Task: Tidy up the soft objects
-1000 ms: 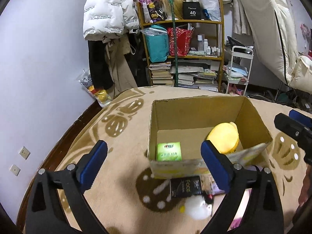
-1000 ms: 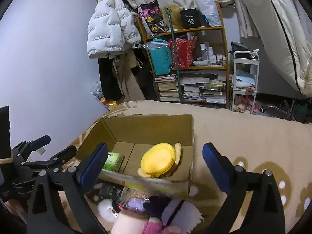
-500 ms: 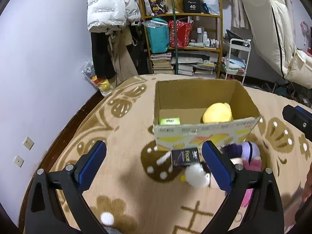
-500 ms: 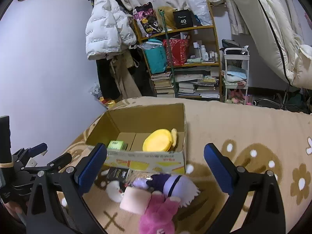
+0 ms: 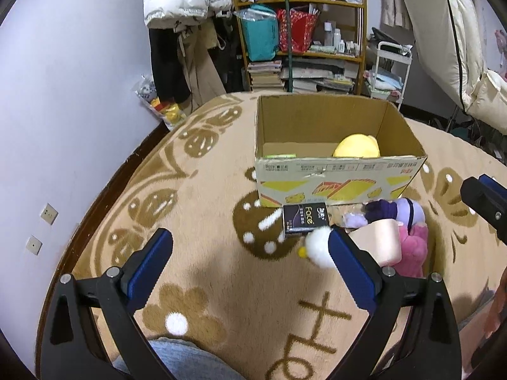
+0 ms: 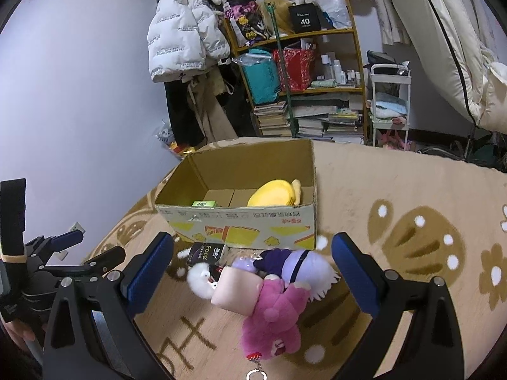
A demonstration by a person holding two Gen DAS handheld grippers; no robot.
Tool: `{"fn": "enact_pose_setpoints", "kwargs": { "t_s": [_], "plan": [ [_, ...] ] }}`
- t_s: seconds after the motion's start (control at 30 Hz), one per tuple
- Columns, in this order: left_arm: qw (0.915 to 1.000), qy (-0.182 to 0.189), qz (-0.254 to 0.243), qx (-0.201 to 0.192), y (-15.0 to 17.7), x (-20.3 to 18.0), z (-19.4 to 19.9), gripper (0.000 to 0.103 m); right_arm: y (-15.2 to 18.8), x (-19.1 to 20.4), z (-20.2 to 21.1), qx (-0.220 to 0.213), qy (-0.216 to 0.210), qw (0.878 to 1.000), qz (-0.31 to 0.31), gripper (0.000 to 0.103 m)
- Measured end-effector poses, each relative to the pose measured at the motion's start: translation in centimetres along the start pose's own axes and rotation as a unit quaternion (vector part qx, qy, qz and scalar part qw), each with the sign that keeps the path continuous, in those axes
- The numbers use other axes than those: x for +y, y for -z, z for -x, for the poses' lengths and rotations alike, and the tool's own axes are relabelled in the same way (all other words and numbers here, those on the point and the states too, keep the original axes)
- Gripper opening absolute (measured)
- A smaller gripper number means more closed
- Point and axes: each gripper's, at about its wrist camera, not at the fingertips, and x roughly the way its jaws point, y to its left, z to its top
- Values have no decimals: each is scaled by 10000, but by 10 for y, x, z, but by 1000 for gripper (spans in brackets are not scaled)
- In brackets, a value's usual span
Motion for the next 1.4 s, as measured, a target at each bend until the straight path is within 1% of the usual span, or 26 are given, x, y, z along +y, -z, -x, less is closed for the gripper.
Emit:
{"fn": "enact_pose_setpoints", "kwargs": {
  "t_s": [0.13, 0.43, 0.6, 0.77, 1.03, 1.1, 1.13, 1.17, 1.33, 1.4],
  "plan": [
    [9996, 81, 0, 256, 2, -2, -14, 98, 6, -2, -11, 176, -70, 9998, -80, 103],
    [9977, 216, -122, 634, 1, -13, -41, 98, 9, -13, -36, 468, -249, 9974, -481, 103],
    [9964, 264, -201, 779, 0, -21, -54, 98, 8, -17, -48, 614, -291, 9959, -592, 95],
    [9939, 360, -239, 1012, -1, -30, -72, 98, 9, -14, -62, 909, -365, 9938, -523, 77],
    [9891, 428, -416, 1349, 3, -44, -97, 98, 17, -6, -83, 1297, -546, 9892, -408, 75],
    [9874, 423, -546, 1421, 4, -48, -102, 98, 19, -7, -88, 1392, -609, 9874, -447, 69],
    [9866, 442, -571, 1462, 4, -49, -104, 98, 19, -8, -92, 1474, -662, 9856, -497, 64],
    [9859, 465, -569, 1504, 4, -49, -107, 98, 20, -8, -94, 1529, -699, 9843, -539, 62],
    [9806, 641, -597, 1753, 8, -52, -122, 98, 27, -7, -106, 1787, -796, 9789, -594, 60],
    [9792, 642, -618, 1825, 9, -54, -127, 98, 30, -6, -111, 1898, -840, 9764, -590, 54]
  ]
}}
